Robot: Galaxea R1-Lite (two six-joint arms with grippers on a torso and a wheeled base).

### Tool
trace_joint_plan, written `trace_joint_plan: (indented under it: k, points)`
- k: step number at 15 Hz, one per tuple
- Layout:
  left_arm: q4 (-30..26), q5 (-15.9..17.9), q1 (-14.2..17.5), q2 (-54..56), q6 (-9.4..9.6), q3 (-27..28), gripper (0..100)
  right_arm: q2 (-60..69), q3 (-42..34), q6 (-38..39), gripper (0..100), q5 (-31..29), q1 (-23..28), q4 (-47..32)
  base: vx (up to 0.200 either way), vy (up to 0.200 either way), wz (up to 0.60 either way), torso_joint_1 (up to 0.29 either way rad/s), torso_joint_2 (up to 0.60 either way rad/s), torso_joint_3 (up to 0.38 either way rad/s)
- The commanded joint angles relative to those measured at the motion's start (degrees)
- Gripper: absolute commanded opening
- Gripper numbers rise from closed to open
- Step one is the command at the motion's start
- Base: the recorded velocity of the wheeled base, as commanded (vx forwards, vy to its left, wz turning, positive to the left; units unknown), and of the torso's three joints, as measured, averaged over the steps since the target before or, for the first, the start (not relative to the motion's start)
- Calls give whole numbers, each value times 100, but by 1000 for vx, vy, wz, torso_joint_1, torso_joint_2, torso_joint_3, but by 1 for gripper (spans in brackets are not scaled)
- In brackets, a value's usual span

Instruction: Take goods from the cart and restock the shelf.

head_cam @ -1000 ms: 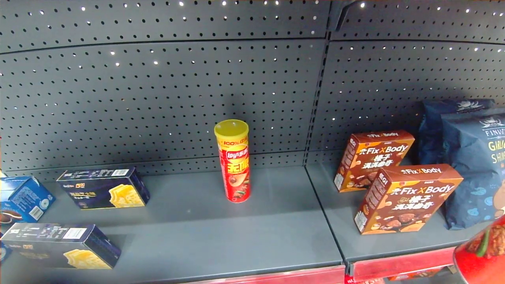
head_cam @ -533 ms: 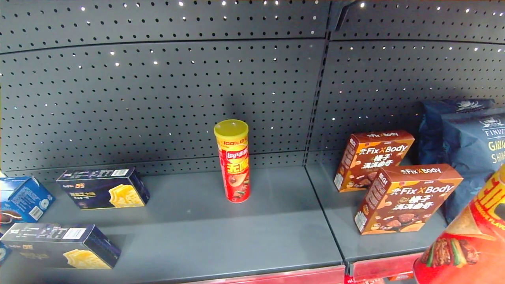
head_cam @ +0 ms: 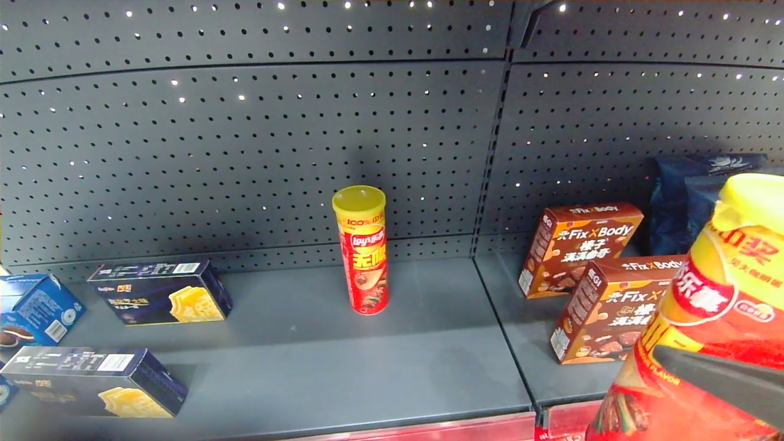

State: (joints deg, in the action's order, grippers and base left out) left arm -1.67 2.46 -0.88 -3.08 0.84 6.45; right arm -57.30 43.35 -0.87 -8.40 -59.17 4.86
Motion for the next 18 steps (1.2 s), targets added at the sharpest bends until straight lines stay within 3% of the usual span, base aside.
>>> trace_joint_plan:
  k: [1, 3, 4, 5, 7, 9, 12, 15, 16, 18]
  points:
    - [-53, 395, -835, -1942, -216, 1491, 0, -449, 86, 280, 0, -74, -420, 120, 0, 0, 0, 0, 0, 0]
    - [404, 431, -1714, -2961, -313, 1974, 0, -748, 306, 341, 0, -188, -437, 630, 0, 0, 0, 0, 0, 0]
    - [466, 378, -2118, -3365, -480, 2256, 0, -862, 411, 359, 0, -224, -420, 691, 0, 0, 0, 0, 0, 0]
    - [404, 281, -2347, -3708, -576, 2510, 0, -897, 402, 403, 0, -294, -367, 700, 0, 0, 0, 0, 0, 0]
    - [387, 351, -2320, -4394, -576, 2853, 0, -836, 253, 421, 0, -487, -349, 726, 0, 0, 0, 0, 0, 0]
    - [439, 413, -2329, -5114, -409, 3249, 0, -704, 7, 464, 0, -681, -332, 920, 0, 0, 0, 0, 0, 0]
    - [1020, 554, -2329, -6231, -365, 3644, 0, -528, -257, 491, 0, -698, -323, 1034, 0, 0, 0, 0, 0, 0]
    - [1230, 1327, -2259, -6784, -313, 3706, 0, -519, -292, 535, 0, -689, -270, 1043, 0, 0, 0, 0, 0, 0]
    - [1406, 1309, -2233, -7101, -295, 3697, 0, -519, -292, 561, 0, -689, -200, 1052, 0, 0, 0, 0, 0, 0]
    - [2338, 1336, -2013, -7593, -304, 3504, 0, -493, -292, 570, 0, -689, -191, 1131, 0, 0, 0, 0, 0, 0]
